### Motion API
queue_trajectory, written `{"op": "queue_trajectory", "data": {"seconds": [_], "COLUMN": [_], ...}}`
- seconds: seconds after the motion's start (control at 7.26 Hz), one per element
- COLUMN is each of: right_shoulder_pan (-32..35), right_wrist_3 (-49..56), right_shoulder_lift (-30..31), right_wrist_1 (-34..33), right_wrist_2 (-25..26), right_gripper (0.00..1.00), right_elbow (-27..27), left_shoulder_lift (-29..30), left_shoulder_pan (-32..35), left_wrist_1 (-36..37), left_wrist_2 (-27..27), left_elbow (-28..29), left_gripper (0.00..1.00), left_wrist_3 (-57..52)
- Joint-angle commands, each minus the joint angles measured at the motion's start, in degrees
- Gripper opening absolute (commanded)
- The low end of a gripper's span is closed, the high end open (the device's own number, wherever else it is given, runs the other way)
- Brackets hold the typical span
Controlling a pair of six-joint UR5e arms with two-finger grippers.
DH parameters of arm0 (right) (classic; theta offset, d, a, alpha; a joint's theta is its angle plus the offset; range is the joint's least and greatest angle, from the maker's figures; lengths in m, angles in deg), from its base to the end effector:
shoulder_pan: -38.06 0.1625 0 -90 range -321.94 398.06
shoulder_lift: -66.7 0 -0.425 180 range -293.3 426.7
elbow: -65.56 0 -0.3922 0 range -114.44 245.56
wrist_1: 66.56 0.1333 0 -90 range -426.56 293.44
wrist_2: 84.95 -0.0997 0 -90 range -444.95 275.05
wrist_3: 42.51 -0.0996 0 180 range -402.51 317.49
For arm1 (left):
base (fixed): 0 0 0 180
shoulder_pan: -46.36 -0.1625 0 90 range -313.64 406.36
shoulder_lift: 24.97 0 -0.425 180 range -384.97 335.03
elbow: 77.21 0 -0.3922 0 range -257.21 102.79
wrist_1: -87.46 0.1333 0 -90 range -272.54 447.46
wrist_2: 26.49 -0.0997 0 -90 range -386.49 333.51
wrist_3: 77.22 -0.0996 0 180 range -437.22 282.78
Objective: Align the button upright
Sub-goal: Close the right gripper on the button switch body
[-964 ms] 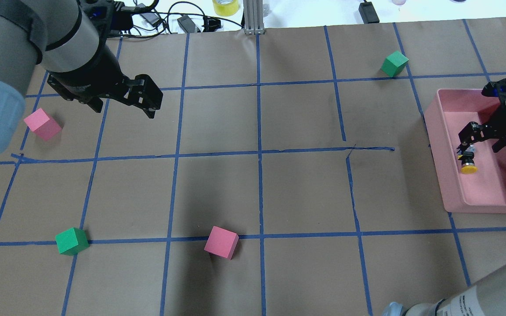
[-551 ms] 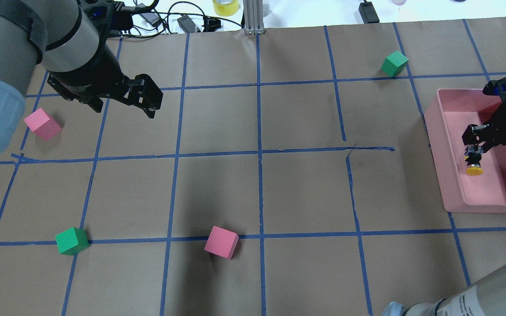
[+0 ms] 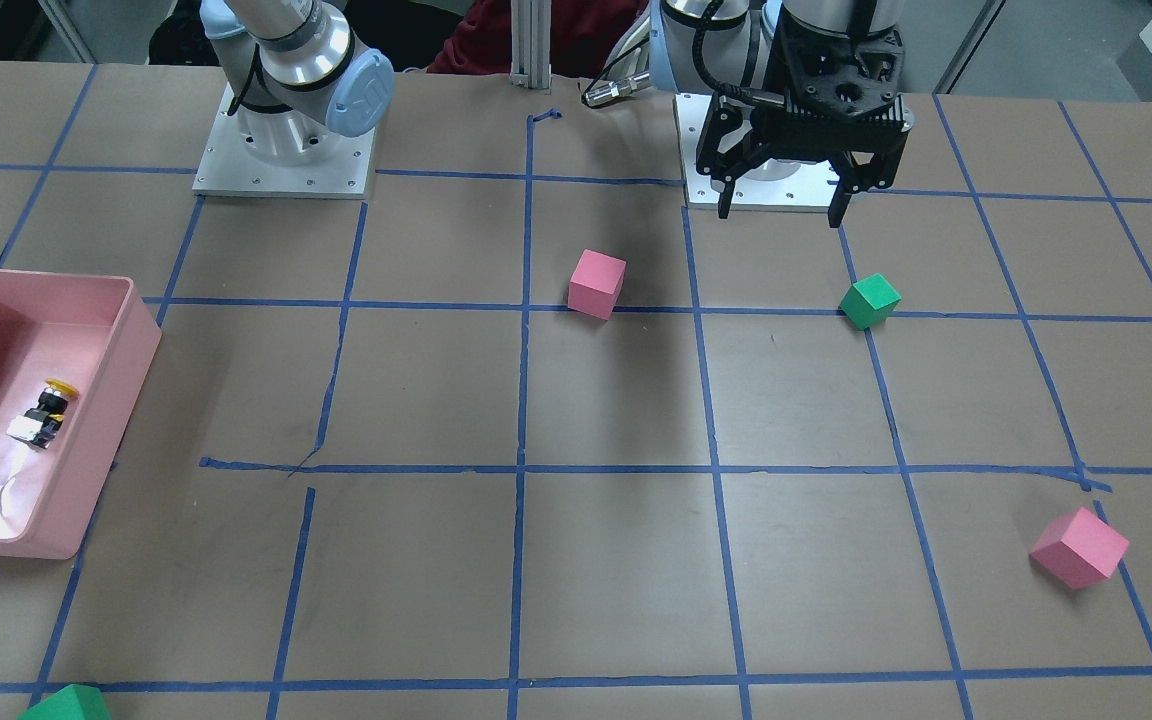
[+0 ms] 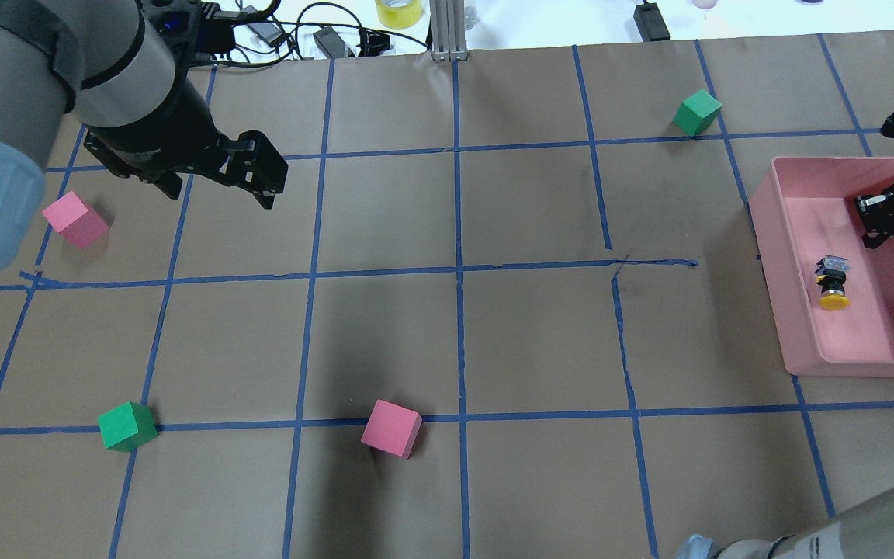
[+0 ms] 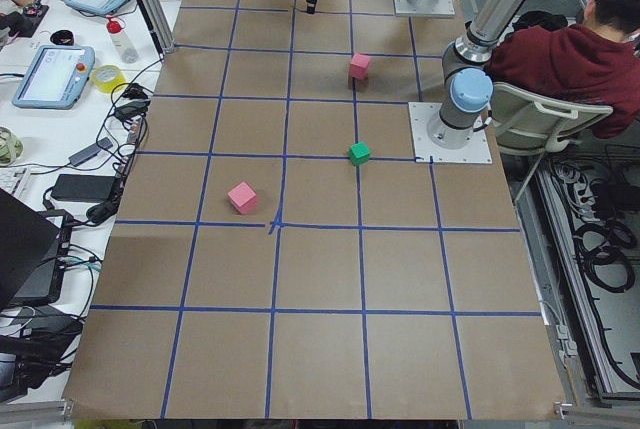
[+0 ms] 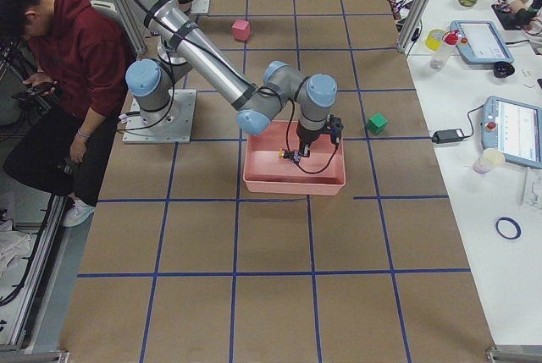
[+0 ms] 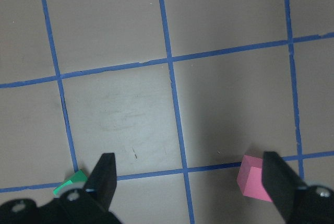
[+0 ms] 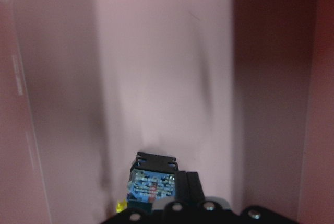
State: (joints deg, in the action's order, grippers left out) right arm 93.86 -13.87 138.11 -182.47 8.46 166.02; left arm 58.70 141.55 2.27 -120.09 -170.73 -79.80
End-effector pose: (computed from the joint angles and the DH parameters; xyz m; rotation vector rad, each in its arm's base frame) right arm -0.2164 -0.5451 0.2701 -0.1486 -3.1135 -0.1213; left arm -0.1679 -0.4435 0.5188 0.2019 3.0684 -0.2069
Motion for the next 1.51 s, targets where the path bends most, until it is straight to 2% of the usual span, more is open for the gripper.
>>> {"op": "queue_trajectory", "data": {"seconds": [0.0,0.14,0.55,0.96,1.24,1.38], "right_shoulder_pan": [0.1,0.1,-0.2,-0.3,-0.3,-0.3], "right_wrist_3": [0.2,0.4,0.3,0.5,0.4,0.3], "right_shoulder_lift": [0.8,0.4,-0.1,-0.5,-1.8,-2.6], "right_wrist_1": [3.2,3.2,2.6,2.2,-2.0,-2.0], "right_wrist_2": [-0.2,-0.2,0.6,1.1,2.8,3.0], "right_gripper": [0.58,0.99,1.00,1.00,1.00,1.00], "right_elbow": [-1.0,-0.9,6.0,5.8,5.8,6.2], "left_shoulder_lift": [0.0,0.0,0.0,0.0,0.0,0.0], "left_shoulder_pan": [0.0,0.0,0.0,0.0,0.0,0.0], "left_wrist_1": [-0.1,-0.1,-0.1,-0.1,-0.1,-0.1], "left_wrist_2": [0.0,0.0,0.0,0.0,0.0,0.0], "left_elbow": [0.0,0.0,0.0,0.0,0.0,0.0], "left_gripper": [1.00,1.00,1.00,1.00,1.00,1.00], "left_wrist_3": [-0.1,0.0,-0.1,-0.1,-0.1,0.0]}}
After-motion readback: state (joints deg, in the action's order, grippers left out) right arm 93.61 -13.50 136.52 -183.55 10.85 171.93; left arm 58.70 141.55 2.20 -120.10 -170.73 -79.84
